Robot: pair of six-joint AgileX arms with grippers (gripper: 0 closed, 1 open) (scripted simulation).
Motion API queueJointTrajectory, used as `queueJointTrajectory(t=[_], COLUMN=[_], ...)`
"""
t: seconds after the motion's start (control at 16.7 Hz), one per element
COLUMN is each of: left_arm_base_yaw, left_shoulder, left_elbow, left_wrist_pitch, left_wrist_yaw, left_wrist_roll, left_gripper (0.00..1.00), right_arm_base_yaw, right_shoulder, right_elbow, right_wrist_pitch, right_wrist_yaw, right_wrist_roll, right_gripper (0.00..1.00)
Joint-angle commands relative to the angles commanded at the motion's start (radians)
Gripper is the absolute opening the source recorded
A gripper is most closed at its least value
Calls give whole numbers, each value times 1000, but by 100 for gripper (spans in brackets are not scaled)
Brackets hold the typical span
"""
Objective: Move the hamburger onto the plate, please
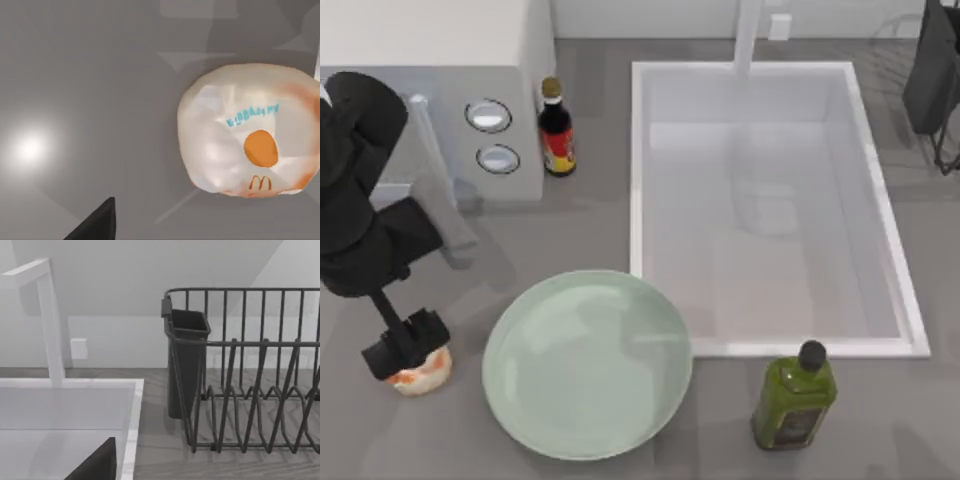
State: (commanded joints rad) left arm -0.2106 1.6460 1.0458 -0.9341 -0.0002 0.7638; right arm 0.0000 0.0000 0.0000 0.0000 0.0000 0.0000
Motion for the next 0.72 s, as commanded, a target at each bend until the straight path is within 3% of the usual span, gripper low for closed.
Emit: queueJointTrajectory(t=[0.42,0.72], left_arm_base_yaw=[-3,-6], left_shoulder=[31,113], left_elbow=[15,-64], left_wrist_pitch=[-21,146], left_wrist_yaw=[1,1], left_wrist_roll=[21,24], left_gripper=[100,100], right_arm_base_yaw=[0,0], right_shoulder=[0,0], right_elbow=[0,0], right_wrist_pitch=[0,0], right_wrist_yaw=[0,0], right_wrist_roll=[0,0], right_gripper=[100,100])
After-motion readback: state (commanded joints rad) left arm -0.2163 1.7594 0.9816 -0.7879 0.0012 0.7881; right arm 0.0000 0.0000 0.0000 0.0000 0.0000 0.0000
